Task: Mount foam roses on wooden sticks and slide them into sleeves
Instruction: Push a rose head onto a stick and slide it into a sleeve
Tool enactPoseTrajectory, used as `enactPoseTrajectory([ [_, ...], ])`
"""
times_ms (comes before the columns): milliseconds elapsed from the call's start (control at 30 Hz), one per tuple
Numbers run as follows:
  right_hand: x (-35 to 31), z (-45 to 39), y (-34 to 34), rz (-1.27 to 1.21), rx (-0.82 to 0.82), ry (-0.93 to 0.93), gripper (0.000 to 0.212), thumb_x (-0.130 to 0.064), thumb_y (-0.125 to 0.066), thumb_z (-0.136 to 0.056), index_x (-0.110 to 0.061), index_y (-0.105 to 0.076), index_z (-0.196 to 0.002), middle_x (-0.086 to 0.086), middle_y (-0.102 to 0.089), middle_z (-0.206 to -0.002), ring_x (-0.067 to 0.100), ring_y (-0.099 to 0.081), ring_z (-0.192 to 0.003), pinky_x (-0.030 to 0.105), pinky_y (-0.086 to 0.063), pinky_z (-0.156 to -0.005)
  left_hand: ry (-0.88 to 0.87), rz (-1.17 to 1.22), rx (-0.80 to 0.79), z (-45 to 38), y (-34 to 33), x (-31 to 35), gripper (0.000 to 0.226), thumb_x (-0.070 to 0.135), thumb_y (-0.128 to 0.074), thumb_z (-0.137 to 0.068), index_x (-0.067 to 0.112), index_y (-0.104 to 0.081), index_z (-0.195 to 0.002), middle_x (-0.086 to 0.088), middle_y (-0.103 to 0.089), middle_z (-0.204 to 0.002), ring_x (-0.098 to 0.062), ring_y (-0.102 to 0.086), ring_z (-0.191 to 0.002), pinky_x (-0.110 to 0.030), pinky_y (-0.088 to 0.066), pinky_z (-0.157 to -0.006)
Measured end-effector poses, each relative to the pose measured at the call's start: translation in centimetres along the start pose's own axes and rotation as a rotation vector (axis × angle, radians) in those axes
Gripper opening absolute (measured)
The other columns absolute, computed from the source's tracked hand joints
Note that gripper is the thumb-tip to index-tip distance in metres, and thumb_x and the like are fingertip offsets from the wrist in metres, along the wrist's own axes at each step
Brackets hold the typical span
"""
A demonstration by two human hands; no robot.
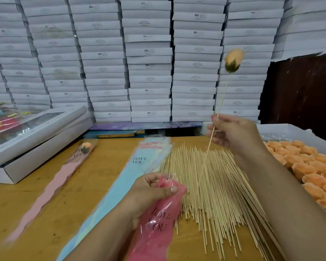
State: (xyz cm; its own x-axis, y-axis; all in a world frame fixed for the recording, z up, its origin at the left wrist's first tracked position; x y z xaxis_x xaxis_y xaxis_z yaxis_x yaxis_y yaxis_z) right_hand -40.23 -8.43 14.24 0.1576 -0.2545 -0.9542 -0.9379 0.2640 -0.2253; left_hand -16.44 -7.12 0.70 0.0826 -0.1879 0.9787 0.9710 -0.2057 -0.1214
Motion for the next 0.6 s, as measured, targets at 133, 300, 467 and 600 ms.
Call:
enactPoseTrajectory([
  [133, -2.2, -0.7, -1.2, 0.006, 0.032, 0.081, 0.020, -0.014, -0.065, -0.095, -0.007, -0.068, -0.114, 0.003, -0.072, -0.077, 0.009, -0.070, -0.061, 0.018, -0.056, -0.054, 0.005, 0.005, -0.015, 0.2, -0.2, 0.0, 0.072, 0.017, -0.097, -0.048, 0.011, -0.072, -0.114, -0.015, -0.077, -0.102, -0.027, -0.076, -0.079, -0.030, -0.058, -0.063],
  [300, -2.1, -0.5, -1.3, 0.034, 0.090, 0.114, 0.022, -0.014, -0.064, -0.096, -0.007, -0.068, -0.116, 0.004, -0.071, -0.080, 0.006, -0.068, -0.057, 0.017, -0.055, -0.053, -0.005, -0.001, -0.022, 0.2, 0.2, 0.0, 0.060, 0.013, -0.095, -0.053, 0.010, -0.074, -0.110, -0.016, -0.077, -0.100, -0.027, -0.075, -0.081, -0.030, -0.058, -0.065],
  [467, -2.8, -0.6, -0.7, -0.004, 0.130, 0.142, 0.022, -0.016, -0.065, -0.096, -0.009, -0.069, -0.116, 0.003, -0.072, -0.082, 0.006, -0.069, -0.059, 0.016, -0.052, -0.054, 0.000, -0.015, -0.015, 0.1, 0.3, -0.2, 0.061, 0.011, -0.092, -0.055, 0.010, -0.072, -0.113, -0.015, -0.077, -0.099, -0.023, -0.075, -0.077, -0.026, -0.057, -0.062],
  [600, -2.0, -0.6, -1.0, -0.004, 0.112, 0.131, 0.022, -0.016, -0.065, -0.096, -0.010, -0.069, -0.116, 0.002, -0.072, -0.080, 0.007, -0.069, -0.060, 0.017, -0.053, -0.055, -0.007, -0.016, -0.023, 0.1, 0.1, -0.1, 0.061, 0.010, -0.092, -0.055, 0.010, -0.072, -0.113, -0.016, -0.077, -0.100, -0.024, -0.075, -0.078, -0.025, -0.057, -0.062],
])
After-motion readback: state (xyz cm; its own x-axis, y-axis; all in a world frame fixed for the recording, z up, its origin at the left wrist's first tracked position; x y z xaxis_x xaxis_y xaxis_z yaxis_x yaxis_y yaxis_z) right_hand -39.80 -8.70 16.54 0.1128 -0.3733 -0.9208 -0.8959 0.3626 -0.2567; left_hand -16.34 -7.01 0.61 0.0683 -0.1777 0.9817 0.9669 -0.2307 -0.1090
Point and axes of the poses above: each hand's wrist, its own z-axis away from the middle knuckle, its own y-axis out of the back of the hand, x = y × z, the point moved 9 cm from there along -z, towards the middle knuckle
